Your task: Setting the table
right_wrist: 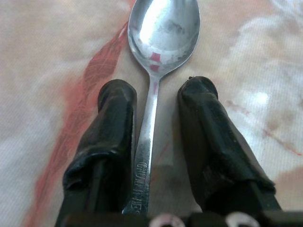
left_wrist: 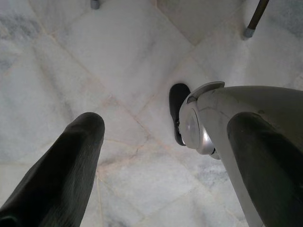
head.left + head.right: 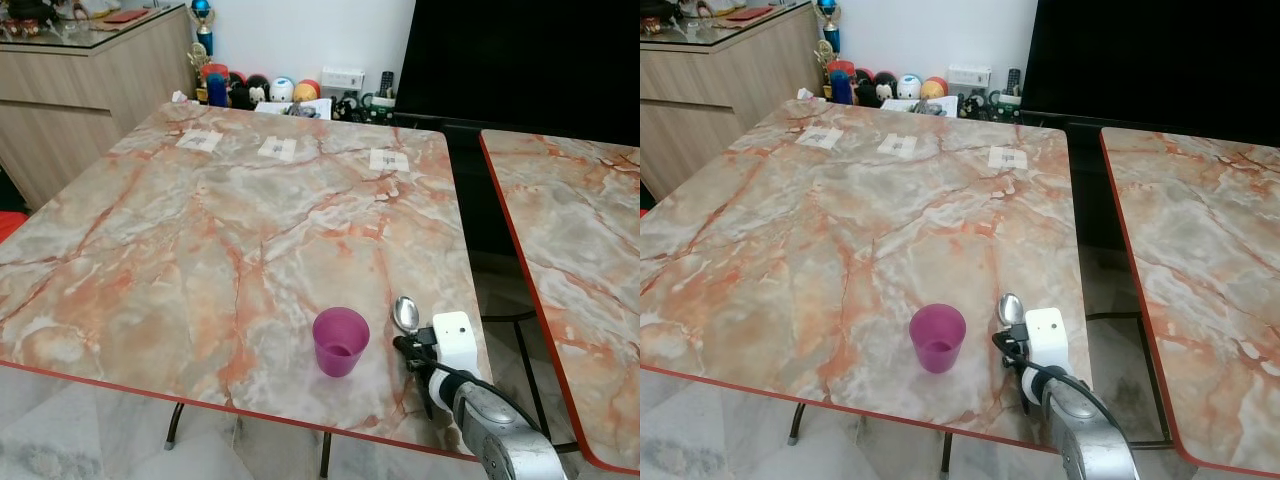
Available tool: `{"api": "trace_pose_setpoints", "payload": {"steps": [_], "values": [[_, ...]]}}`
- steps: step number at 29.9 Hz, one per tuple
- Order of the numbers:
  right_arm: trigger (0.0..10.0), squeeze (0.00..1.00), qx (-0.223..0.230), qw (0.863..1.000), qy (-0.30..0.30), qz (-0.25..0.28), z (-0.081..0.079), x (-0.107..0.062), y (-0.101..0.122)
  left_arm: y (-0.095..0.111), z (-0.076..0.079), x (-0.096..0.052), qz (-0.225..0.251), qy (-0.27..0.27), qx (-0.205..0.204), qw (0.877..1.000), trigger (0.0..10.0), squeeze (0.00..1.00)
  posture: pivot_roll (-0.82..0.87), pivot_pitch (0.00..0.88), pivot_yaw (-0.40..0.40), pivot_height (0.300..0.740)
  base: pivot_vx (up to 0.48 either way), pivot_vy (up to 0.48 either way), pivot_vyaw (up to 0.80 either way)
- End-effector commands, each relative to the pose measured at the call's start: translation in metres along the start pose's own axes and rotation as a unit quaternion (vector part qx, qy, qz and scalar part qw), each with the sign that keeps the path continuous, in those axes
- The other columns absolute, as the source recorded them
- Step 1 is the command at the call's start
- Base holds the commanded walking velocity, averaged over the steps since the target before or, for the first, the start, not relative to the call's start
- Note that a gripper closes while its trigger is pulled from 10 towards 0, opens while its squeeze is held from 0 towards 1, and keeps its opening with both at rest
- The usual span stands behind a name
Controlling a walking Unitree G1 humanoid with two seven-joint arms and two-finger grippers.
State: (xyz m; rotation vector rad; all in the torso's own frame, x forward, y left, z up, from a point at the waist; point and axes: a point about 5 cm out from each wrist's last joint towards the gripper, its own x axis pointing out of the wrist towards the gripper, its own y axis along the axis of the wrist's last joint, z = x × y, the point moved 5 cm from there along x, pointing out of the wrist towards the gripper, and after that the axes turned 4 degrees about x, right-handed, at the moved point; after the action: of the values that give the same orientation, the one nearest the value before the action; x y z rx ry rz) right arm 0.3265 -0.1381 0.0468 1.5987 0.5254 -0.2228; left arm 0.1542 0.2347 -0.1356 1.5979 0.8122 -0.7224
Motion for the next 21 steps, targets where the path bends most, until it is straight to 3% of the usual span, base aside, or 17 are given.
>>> {"api": "trace_pose_setpoints", "payload": {"steps": [1,21], "values": [[0.0,0.00,-0.003,0.999,0.001,-0.052,-0.0001,-0.0008,-0.0282,-0.0085,0.0057,-0.0015,-0.015,-0.011,-0.002,1.000,10.0,0.00,0.02,0.115,-0.054,0.740,0.000,0.000,0.00],[0.0,0.00,-0.016,0.999,-0.004,-0.033,-0.0056,-0.0038,-0.0235,-0.0073,0.0068,-0.0009,-0.015,-0.011,-0.002,1.000,10.0,0.00,0.02,0.121,-0.054,0.740,0.000,0.000,0.00]]}}
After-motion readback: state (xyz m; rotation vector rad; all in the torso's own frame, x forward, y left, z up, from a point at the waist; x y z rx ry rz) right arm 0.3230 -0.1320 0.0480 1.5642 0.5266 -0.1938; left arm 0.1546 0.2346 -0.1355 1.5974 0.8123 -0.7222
